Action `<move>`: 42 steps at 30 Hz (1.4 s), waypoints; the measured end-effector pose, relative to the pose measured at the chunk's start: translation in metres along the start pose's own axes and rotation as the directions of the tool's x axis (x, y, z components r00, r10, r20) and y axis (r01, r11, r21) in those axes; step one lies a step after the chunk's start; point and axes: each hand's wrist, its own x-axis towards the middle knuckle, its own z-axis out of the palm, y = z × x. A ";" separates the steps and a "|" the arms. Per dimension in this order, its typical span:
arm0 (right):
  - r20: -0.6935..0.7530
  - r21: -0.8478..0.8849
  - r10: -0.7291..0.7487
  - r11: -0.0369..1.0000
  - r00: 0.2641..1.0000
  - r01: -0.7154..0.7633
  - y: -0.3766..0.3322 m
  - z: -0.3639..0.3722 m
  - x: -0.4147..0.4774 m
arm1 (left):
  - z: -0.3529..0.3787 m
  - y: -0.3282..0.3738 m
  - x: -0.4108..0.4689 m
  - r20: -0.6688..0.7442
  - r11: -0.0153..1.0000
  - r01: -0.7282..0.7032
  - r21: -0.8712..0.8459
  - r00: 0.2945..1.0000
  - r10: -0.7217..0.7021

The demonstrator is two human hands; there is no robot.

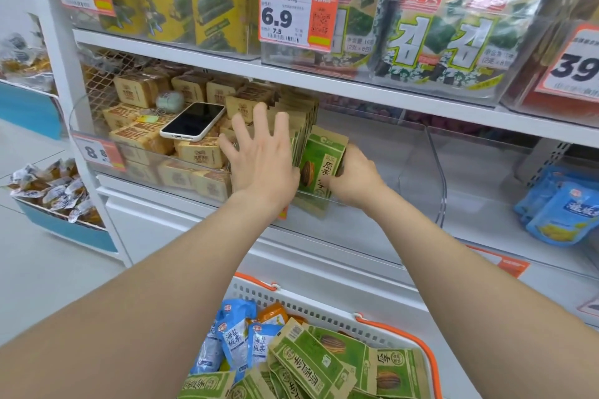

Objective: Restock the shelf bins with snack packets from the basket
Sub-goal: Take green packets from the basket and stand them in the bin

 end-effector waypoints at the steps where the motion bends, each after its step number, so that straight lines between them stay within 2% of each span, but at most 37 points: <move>1: 0.013 0.021 0.044 0.999 0.999 -0.044 0.000 0.001 0.006 | 0.002 0.001 0.003 -0.004 1.000 0.005 0.007 1.000 -0.005; 6: -0.098 0.042 0.226 0.974 0.969 -0.223 -0.002 0.002 0.050 | 0.018 -0.003 0.013 -0.096 1.000 0.002 0.027 0.995 0.000; 9: -0.159 0.010 0.276 0.961 0.948 -0.278 -0.007 0.000 0.072 | 0.025 -0.006 0.017 -0.135 1.000 -0.016 0.011 0.991 0.017; 14: -0.171 -0.070 0.242 0.964 0.955 -0.257 -0.007 0.004 0.100 | 0.032 -0.003 0.019 -0.145 0.997 -0.005 -0.072 0.989 -0.005; 20: -0.237 -0.024 0.286 0.954 0.928 -0.300 -0.012 0.022 0.125 | 0.032 -0.004 0.019 -0.146 0.994 -0.005 -0.111 0.989 -0.012; 23: -0.289 -0.119 0.264 0.944 0.920 -0.309 -0.012 0.027 0.127 | 0.032 -0.003 0.019 -0.139 0.994 0.003 -0.105 0.990 -0.017; 26: -0.271 -0.148 0.268 0.937 0.924 -0.315 -0.007 0.025 0.128 | 0.032 -0.003 0.018 -0.153 0.996 0.008 -0.084 0.988 -0.021; 30: -0.253 -0.003 0.337 0.937 0.907 -0.349 0.000 0.020 0.126 | 0.029 -0.002 0.017 -0.159 0.999 0.031 -0.036 0.987 -0.036; 36: -0.151 -0.027 0.377 0.923 0.914 -0.385 -0.007 0.016 0.104 | 0.020 0.001 0.016 -0.168 1.000 -0.015 -0.006 0.986 0.014; 42: -0.031 -0.217 0.137 0.966 0.990 -0.141 -0.009 0.002 0.064 | 0.002 0.011 0.009 -0.210 0.993 -0.111 -0.029 0.972 0.103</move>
